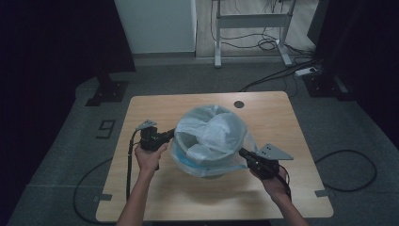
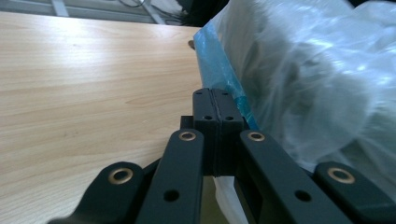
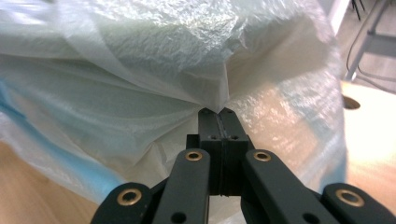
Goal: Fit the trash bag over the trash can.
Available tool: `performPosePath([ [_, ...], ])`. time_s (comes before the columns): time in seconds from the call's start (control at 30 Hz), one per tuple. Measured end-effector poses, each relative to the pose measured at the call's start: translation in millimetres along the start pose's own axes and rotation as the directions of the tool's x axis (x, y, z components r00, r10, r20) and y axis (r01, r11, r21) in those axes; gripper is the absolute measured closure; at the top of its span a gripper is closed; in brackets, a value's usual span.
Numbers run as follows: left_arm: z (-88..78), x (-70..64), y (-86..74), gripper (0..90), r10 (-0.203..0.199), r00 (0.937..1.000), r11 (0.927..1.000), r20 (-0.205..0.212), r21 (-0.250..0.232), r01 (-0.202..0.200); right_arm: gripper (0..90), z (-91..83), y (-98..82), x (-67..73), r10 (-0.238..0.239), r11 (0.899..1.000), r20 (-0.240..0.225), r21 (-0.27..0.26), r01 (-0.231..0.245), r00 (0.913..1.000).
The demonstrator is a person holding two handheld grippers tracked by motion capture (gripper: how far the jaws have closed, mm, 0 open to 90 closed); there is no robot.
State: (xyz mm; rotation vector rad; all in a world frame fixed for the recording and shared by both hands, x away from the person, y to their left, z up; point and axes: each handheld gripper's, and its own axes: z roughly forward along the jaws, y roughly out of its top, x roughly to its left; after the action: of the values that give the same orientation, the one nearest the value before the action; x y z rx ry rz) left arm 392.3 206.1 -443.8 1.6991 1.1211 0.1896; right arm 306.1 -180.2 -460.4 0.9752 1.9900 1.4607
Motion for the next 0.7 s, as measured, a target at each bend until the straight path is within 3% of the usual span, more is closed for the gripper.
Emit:
performPosePath([
  [0.13, 3.9, 1.3, -3.5, 89.8, -0.004, 0.9999, 0.9997, -0.015, 0.023, 0.005, 89.2, 11.3, -12.2, -13.6, 0.056, 0.998, 0.014, 0.032, -0.056, 0.9983],
  [0.17, 4.9, 1.3, -4.2, 89.8, -0.001, 0.9998, 0.9996, -0.019, 0.030, 0.002, 89.2, 16.0, -18.4, -18.4, 0.093, 0.995, 0.009, 0.043, -0.093, 0.9956],
  [0.33, 12.9, 2.1, -9.1, 89.8, 0.001, 0.9996, 0.9977, -0.029, 0.068, 0.001, 89.2, 32.8, -41.3, -29.3, 0.171, 0.980, 0.014, 0.099, -0.172, 0.9852],
  [0.6, 18.3, 1.7, -20.6, 89.7, 0.002, 0.9997, 0.9944, -0.026, 0.106, 0.000, 89.0, 42.5, -58.4, -34.0, 0.198, 0.967, 0.015, 0.163, -0.198, 0.9801],
  [0.7, 18.2, 1.1, -24.7, 89.5, -0.007, 0.9998, 0.9950, -0.018, 0.100, 0.009, 87.1, 42.2, -62.8, -35.0, 0.203, 0.964, 0.025, 0.173, -0.204, 0.9789],
])
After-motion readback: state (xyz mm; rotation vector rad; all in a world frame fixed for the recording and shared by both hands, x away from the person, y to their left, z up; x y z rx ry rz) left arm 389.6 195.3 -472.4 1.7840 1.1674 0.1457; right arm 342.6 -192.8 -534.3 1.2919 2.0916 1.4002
